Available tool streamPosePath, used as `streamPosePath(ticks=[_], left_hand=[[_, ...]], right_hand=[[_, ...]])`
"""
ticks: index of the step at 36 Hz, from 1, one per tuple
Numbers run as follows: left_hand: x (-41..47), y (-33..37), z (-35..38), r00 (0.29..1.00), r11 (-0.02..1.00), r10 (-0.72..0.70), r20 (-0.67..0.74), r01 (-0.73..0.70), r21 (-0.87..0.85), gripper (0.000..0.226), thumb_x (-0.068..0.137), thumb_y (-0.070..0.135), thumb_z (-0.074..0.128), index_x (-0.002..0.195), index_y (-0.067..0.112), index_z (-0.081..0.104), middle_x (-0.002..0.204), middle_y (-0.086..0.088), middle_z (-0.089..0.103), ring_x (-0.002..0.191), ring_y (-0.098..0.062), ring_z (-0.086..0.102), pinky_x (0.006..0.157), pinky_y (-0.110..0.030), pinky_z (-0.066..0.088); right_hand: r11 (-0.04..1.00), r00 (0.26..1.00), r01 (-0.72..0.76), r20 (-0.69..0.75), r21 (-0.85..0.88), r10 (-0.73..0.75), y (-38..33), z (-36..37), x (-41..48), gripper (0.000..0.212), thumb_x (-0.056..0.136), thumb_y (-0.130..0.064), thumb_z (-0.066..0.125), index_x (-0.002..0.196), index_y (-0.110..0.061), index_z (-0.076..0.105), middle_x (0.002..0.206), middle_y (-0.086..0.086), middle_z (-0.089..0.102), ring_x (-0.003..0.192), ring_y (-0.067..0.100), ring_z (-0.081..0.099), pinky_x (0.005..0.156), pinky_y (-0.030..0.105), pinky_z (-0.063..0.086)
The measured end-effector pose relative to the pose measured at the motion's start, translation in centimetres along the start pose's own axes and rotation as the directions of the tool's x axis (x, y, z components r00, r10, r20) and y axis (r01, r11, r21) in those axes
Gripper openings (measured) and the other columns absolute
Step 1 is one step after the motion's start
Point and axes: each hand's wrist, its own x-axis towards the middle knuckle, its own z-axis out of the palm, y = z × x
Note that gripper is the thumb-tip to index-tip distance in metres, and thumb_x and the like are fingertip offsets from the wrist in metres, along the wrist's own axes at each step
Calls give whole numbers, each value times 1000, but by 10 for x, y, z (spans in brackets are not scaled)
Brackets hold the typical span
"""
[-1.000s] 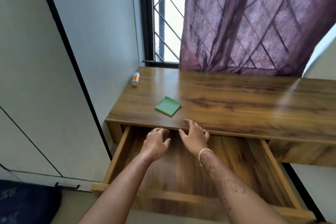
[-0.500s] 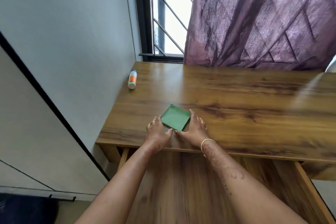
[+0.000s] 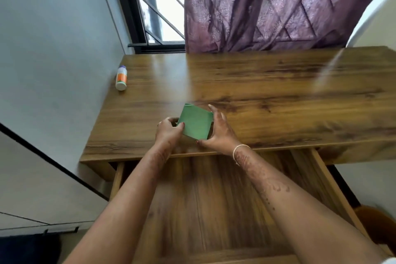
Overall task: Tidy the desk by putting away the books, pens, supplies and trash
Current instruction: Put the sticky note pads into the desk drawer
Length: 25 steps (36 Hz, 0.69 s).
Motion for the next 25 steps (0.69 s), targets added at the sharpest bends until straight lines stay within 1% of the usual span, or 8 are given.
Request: streamPosePath(ticks=[2, 5, 6, 10, 13, 18, 22, 25], left_hand=[[-18, 4, 11, 1000, 997, -4, 3, 4, -81, 14, 91, 16, 64, 104, 12, 62, 109, -13, 68, 98, -26, 66, 84, -44, 58], [-52, 12, 30, 999, 981, -6, 34, 12, -193, 9, 95, 14, 60, 103, 10, 58, 99, -9, 64, 82, -18, 63, 57, -26, 57], [-64, 13, 38, 999, 979, 3, 43, 6, -205, 12, 95, 15, 60, 105, 10, 59, 99, -8, 64, 83, -18, 62, 56, -25, 56], [-123, 12, 77, 996, 979, 13, 90, 6, -204, 24, 93, 19, 63, 115, 10, 62, 106, -9, 67, 95, -22, 64, 88, -39, 55], [-164, 7, 106, 994, 983, 16, 109, 4, -182, 21, 91, 20, 66, 110, 11, 66, 109, -9, 69, 100, -24, 66, 94, -40, 53], [-220, 3, 149, 983, 982, -34, 179, 65, -175, 24, 91, 19, 67, 113, 12, 63, 110, -9, 68, 97, -24, 68, 84, -41, 58], [-253, -1, 178, 983, 984, -63, 175, 91, -154, 34, 92, 17, 65, 124, 8, 57, 117, -10, 65, 98, -25, 68, 68, -34, 59], [-271, -3, 195, 981, 970, -126, 149, 153, -187, 39, 93, 15, 63, 129, 8, 52, 120, -8, 63, 100, -24, 67, 58, -26, 57]], right_hand=[[1000, 1000, 10, -6, 26, -10, 10, -14, -19, 114, 61, -26, 87, 151, -26, 16, 143, 7, 34, 129, 22, 41, 99, 27, 37], [998, 1000, 29, 1, 65, -29, 25, -38, -50, 113, 61, -24, 86, 151, -26, 18, 145, 5, 34, 130, 18, 39, 102, 24, 32], [998, 999, 33, -1, 60, -33, 31, -47, -62, 112, 61, -25, 86, 150, -26, 19, 145, 4, 35, 130, 17, 39, 102, 22, 31], [999, 998, 34, 56, 10, -35, 63, -85, -122, 112, 60, -26, 86, 150, -31, 20, 145, -2, 38, 131, 13, 40, 100, 18, 30], [1000, 994, 27, 104, -7, -26, 89, -109, -167, 112, 58, -25, 88, 148, -32, 22, 146, -4, 38, 132, 12, 40, 105, 23, 33], [996, 993, -10, 116, -84, 20, 131, -139, -223, 117, 56, -31, 90, 149, -35, 20, 147, -5, 40, 136, 17, 37, 110, 39, 37], [987, 992, -71, 91, -143, 84, 159, -155, -254, 111, 60, -33, 90, 150, -31, 24, 150, -5, 38, 141, 21, 28, 111, 40, 31], [974, 987, -144, 42, -174, 153, 179, -162, -272, 94, 71, -30, 84, 147, -25, 31, 150, -1, 38, 142, 23, 27, 113, 38, 30]])
